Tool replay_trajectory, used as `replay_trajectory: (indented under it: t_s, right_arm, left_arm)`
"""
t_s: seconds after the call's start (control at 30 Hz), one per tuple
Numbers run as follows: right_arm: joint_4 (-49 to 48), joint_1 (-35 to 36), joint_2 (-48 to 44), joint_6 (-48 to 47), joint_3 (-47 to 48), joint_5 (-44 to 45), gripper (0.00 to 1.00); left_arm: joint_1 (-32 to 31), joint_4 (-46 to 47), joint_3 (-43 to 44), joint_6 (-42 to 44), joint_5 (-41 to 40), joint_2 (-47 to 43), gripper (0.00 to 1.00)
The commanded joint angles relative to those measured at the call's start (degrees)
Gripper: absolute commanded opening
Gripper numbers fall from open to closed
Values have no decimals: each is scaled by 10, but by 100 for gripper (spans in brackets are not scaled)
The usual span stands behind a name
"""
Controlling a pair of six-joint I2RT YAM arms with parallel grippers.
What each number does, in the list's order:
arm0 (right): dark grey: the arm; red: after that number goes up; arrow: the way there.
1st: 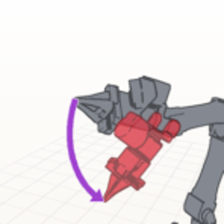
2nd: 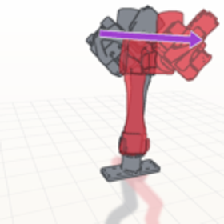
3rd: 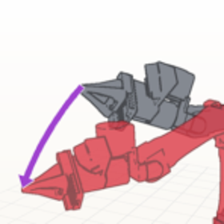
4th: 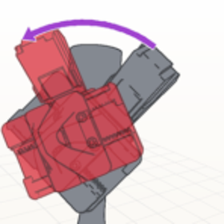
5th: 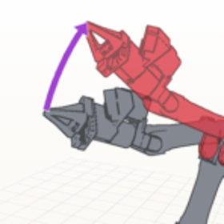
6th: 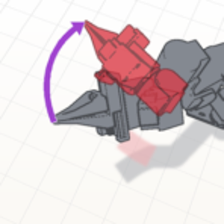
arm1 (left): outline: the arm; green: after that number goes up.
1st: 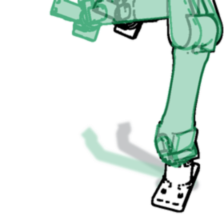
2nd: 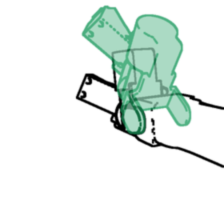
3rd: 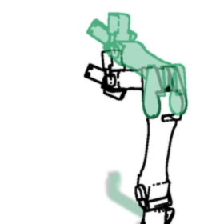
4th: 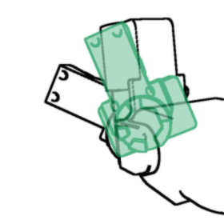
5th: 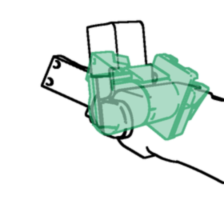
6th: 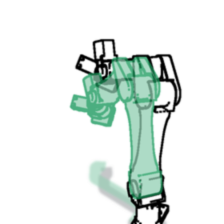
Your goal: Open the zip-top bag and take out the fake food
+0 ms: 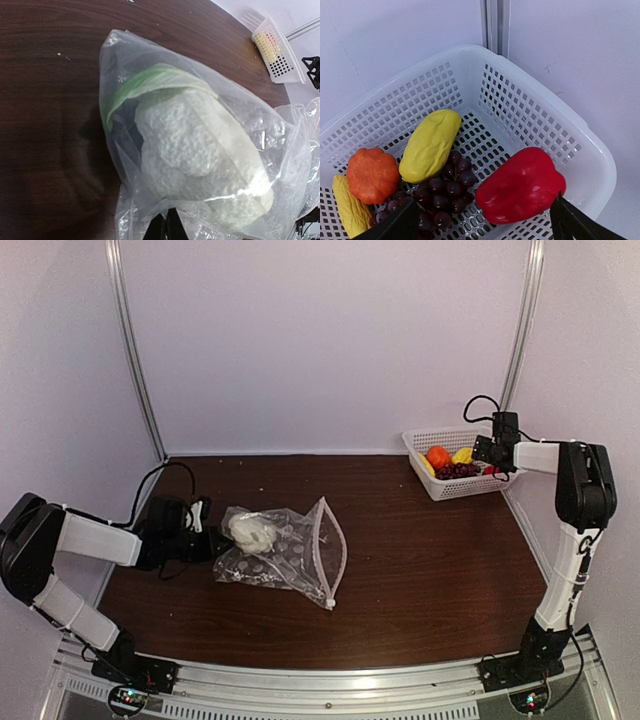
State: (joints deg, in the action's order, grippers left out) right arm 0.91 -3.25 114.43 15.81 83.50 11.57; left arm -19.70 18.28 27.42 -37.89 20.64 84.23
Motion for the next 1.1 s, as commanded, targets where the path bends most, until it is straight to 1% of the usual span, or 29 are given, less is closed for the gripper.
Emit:
replay_trajectory:
  t_s: [0.0, 0.17, 0.23, 0.37, 0.47, 0.53, 0.63, 0.77, 0.93, 1.07]
  right_arm:
    - [14, 6, -30, 3, -6, -21, 91]
    - [-31, 40, -89, 22, -103, -82, 85]
    - [-51, 70, -119, 26, -147, -112, 83]
    - [-80, 154, -194, 21, -234, -158, 78]
    - [-77, 222, -243, 14, -278, -188, 73]
    - [-80, 260, -272, 21, -304, -211, 66]
    - [-90, 303, -310, 26, -339, -246, 58]
    - [-90, 347, -322, 34, -365, -299, 48]
    - [-123, 416, -310, 57, -387, -317, 35]
    - [-154, 451, -277, 58, -389, -322, 30]
  left_arm:
    - [-6, -5, -2, 15, -7, -15, 0]
    - [-25, -29, 2, 28, -29, -39, 0]
    - [-35, -41, 0, 37, -44, -57, 0]
    - [-49, -66, 0, 51, -66, -91, 0]
    - [-53, -71, -1, 55, -68, -102, 0]
    - [-54, -71, -1, 58, -65, -103, 0]
    - [-58, -71, -1, 61, -66, -106, 0]
    - [-61, -64, -3, 62, -64, -105, 0]
    - [-66, -57, -1, 63, -62, -98, 0]
    - [-69, -52, -1, 63, -62, -95, 0]
